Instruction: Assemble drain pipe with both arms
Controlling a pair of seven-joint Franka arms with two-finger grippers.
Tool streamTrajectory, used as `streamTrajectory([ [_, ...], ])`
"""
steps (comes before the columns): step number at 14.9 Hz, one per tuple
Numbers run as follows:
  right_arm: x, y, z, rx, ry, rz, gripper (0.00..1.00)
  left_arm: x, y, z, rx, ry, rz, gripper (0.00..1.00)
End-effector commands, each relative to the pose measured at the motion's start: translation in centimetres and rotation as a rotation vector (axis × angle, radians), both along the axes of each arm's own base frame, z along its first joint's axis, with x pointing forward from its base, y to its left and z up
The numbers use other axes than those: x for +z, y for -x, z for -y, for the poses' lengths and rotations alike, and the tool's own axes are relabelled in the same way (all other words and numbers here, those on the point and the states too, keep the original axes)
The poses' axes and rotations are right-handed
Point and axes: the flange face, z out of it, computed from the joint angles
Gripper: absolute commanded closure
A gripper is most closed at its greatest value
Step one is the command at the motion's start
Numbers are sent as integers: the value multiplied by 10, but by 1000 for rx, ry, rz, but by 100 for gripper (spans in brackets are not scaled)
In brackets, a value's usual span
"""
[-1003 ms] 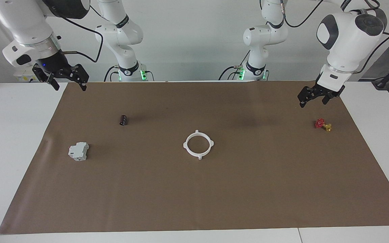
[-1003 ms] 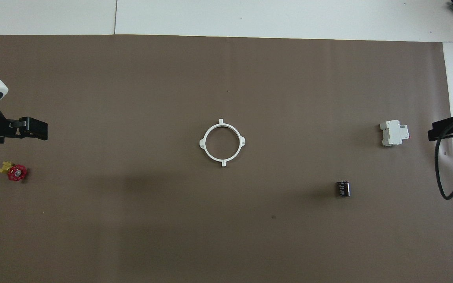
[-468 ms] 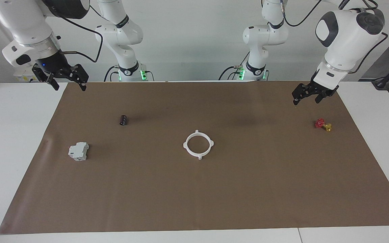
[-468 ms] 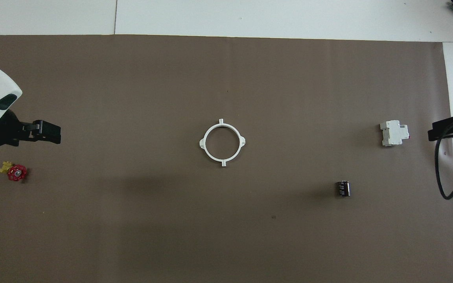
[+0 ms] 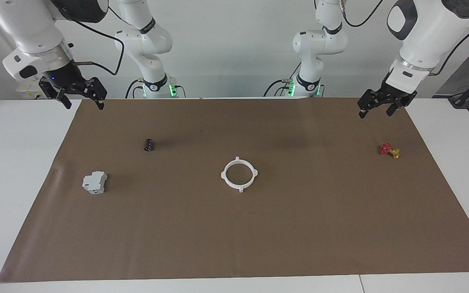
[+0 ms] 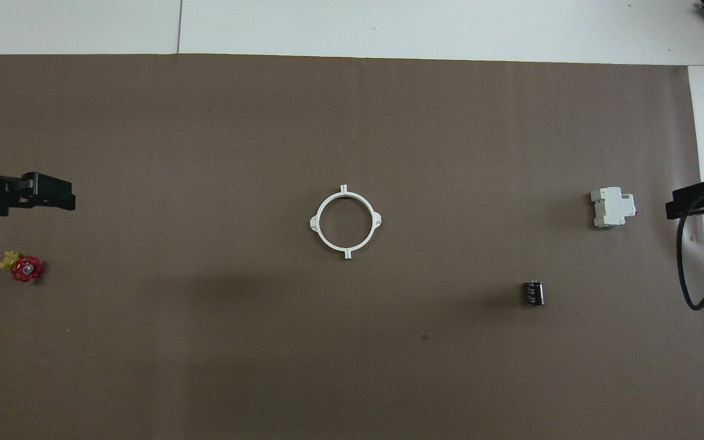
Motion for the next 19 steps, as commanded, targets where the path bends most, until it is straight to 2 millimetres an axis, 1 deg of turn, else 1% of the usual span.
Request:
streamTrajectory([
  [1, -1, 1, 1, 25, -4, -5, 0, -3, 4, -3, -28, 13, -54, 0],
  [2, -2, 1, 0, 27, -2, -6, 0, -4, 4, -5, -42, 14, -63, 0],
  [6, -1, 2, 1, 25, -4, -5, 0, 1, 7, 4, -66, 13, -77, 0],
  [10, -2, 2, 5, 19, -3, -8, 0, -4, 7, 8, -73, 13, -85, 0],
  [13, -5, 4, 7, 19, -4, -16, 0, -1, 8, 19, -91, 11, -79, 0],
  [19, -5, 4, 4, 25, -4, -16, 0, 1, 8, 20, -90, 10, -71, 0],
])
